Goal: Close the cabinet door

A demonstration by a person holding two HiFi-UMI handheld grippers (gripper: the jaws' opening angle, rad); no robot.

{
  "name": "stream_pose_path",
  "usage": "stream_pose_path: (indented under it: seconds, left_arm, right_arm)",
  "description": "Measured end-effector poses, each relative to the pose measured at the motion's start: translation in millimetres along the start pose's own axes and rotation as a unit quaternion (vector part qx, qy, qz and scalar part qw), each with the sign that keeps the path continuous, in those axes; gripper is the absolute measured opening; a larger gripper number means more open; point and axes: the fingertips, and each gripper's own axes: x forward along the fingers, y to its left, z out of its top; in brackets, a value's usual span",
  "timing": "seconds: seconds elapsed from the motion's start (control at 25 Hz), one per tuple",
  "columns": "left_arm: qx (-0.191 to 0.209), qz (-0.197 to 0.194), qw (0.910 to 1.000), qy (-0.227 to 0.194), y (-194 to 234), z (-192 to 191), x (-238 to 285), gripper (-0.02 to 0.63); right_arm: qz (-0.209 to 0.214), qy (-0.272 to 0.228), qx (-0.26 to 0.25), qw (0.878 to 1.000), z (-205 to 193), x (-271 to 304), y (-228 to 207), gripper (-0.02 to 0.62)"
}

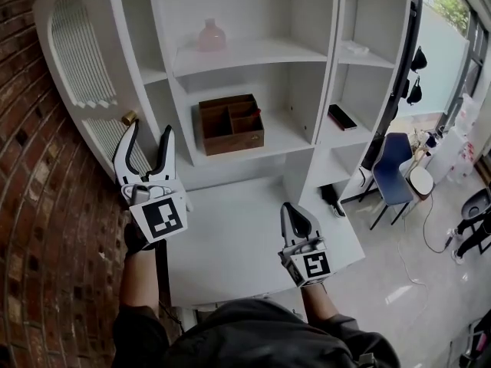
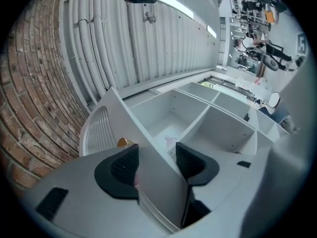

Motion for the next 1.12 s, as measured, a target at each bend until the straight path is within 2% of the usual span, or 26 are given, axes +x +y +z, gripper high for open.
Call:
stream_pose_path:
  seconds: [0.68, 1.12]
  left_arm:
    - [0.001, -0.031, 0.9995, 0.0, -17, -13, 34, 0.222]
    - [0.0, -0.042, 0.9991, 0.003, -25, -23, 50, 0.212]
  right_arm:
    - [0.008, -0.012, -0.012, 1.0, 11, 6, 3, -0.002]
    - [0.04, -0.036, -0.034, 0.998, 36, 28, 18, -0.002]
